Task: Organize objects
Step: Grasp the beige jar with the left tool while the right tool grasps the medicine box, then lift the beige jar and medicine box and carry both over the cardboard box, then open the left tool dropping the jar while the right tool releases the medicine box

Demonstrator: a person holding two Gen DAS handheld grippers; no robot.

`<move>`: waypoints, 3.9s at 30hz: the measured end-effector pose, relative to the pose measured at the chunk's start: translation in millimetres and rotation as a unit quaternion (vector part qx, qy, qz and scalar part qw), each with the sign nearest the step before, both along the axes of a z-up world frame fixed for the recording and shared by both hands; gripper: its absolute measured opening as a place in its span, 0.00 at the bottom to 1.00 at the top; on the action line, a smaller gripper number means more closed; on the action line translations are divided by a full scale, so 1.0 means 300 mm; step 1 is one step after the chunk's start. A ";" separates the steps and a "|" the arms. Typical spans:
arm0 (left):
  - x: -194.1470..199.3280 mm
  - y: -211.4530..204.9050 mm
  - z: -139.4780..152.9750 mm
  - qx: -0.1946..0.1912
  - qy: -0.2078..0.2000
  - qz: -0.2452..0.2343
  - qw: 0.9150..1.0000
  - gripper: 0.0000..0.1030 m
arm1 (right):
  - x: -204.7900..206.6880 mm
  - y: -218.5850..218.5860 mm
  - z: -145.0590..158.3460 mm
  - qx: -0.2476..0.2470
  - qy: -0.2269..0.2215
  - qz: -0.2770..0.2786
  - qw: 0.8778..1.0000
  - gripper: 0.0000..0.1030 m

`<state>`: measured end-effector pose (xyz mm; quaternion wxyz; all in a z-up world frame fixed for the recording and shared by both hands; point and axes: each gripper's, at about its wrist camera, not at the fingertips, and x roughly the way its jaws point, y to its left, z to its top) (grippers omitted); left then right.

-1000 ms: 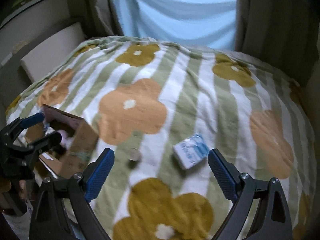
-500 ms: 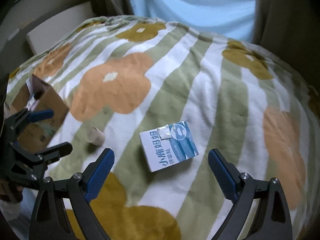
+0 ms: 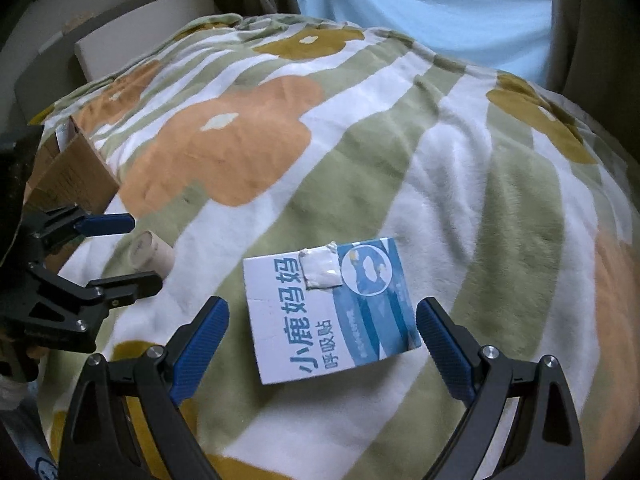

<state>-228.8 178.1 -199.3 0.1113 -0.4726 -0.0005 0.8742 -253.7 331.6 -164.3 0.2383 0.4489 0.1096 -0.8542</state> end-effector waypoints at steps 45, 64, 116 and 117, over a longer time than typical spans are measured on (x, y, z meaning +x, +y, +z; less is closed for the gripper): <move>0.133 -0.097 0.340 0.027 0.063 -0.016 0.998 0.29 | 0.161 -0.160 0.238 0.009 0.010 -0.014 1.000 0.88; 0.268 -0.512 0.610 0.036 0.111 0.029 0.993 0.29 | 0.299 -0.470 0.545 -0.020 0.056 -0.039 0.997 0.88; 0.223 -1.367 0.322 0.010 0.055 0.130 0.990 0.29 | 0.220 -1.267 0.232 -0.011 -0.039 -0.010 0.999 0.88; 0.222 -1.365 0.326 0.008 0.056 0.129 0.990 0.29 | 0.217 -1.266 0.233 -0.011 -0.038 -0.012 0.999 0.88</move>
